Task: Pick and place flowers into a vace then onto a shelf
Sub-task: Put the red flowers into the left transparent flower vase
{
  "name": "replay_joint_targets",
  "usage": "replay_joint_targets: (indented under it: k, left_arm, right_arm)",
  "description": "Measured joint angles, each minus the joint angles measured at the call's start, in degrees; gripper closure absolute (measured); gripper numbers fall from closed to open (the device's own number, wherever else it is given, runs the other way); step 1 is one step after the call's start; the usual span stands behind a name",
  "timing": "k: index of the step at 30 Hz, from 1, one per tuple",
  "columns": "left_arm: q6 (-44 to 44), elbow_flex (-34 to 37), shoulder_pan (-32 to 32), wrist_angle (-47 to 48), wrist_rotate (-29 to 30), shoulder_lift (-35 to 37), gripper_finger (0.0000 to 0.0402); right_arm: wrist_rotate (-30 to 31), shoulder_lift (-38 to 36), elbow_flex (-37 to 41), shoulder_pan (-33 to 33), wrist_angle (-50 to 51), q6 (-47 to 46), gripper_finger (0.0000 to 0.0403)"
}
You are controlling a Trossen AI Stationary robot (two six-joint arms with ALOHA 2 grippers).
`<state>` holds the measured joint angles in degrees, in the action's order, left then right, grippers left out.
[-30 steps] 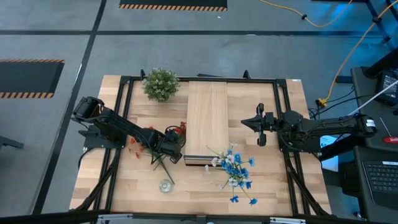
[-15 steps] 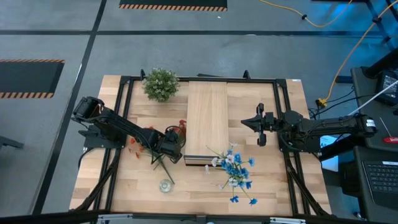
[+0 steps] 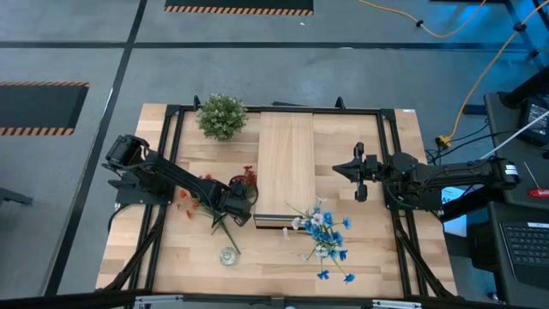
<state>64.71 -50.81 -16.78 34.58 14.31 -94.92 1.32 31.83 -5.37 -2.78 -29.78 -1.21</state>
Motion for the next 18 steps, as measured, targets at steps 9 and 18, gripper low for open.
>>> replay_joint_targets:
  k: [9, 18]
  left_arm:
    - [-0.51, 0.00, 0.12, 0.16, -0.49, 0.16, 0.0289]
    - [0.02, 0.00, 0.12, 1.85, -0.27, -0.15, 0.0380]
  right_arm:
    - [0.01, 0.00, 0.00, 0.01, 0.04, -0.02, 0.0402]
    - [0.01, 0.00, 0.00, 0.02, 0.04, -0.02, 0.0402]
